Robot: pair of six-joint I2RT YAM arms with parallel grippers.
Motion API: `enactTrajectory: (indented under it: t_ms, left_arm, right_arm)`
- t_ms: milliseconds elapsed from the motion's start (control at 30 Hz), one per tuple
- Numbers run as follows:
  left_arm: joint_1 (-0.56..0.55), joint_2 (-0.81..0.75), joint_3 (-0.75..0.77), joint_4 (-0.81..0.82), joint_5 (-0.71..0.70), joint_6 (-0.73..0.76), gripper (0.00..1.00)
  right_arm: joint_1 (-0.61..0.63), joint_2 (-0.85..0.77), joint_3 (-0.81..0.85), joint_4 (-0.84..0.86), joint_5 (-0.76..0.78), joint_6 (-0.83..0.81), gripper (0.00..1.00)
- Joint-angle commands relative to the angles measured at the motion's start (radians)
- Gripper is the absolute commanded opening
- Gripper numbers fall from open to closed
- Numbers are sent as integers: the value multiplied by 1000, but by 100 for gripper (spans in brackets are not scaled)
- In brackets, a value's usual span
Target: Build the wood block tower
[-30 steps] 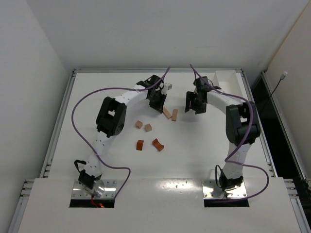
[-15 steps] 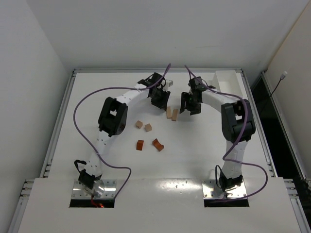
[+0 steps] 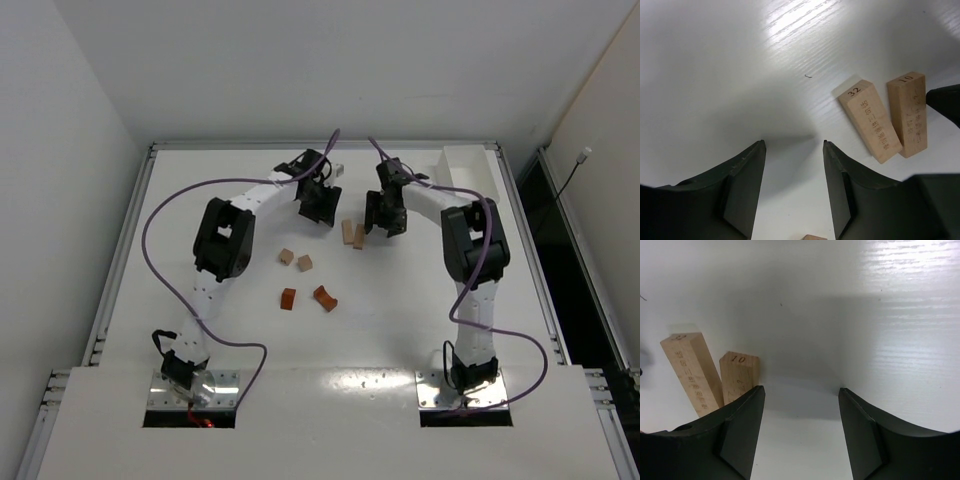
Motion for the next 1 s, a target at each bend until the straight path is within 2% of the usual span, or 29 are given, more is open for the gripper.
enactTrajectory:
  t_ms: [0, 467, 700, 767, 867, 900, 967]
  left_arm:
    - [11, -67, -30, -9, -30, -9, 47]
    - [41, -86, -79, 0, 8, -9, 47]
    - [50, -130, -113, 9, -59, -29, 47]
    - [68, -171, -170, 21, -68, -29, 47]
    - [80, -220, -248, 30, -68, -29, 47]
    - [80, -233, -266, 40, -59, -29, 47]
    - [90, -260, -318, 49, -50, -29, 43]
  right_arm:
    - [10, 39, 60, -5, 32, 17, 58]
    - [37, 91, 150, 26, -11, 17, 58]
    - [-1, -33, 100, 35, 48, -31, 58]
    - [-38, -85, 62, 44, 59, -86, 54]
    - [-73, -186, 8, 44, -22, -181, 47]
    - [-82, -208, -8, 44, -96, -208, 41]
    - [-96, -272, -64, 44, -201, -283, 36]
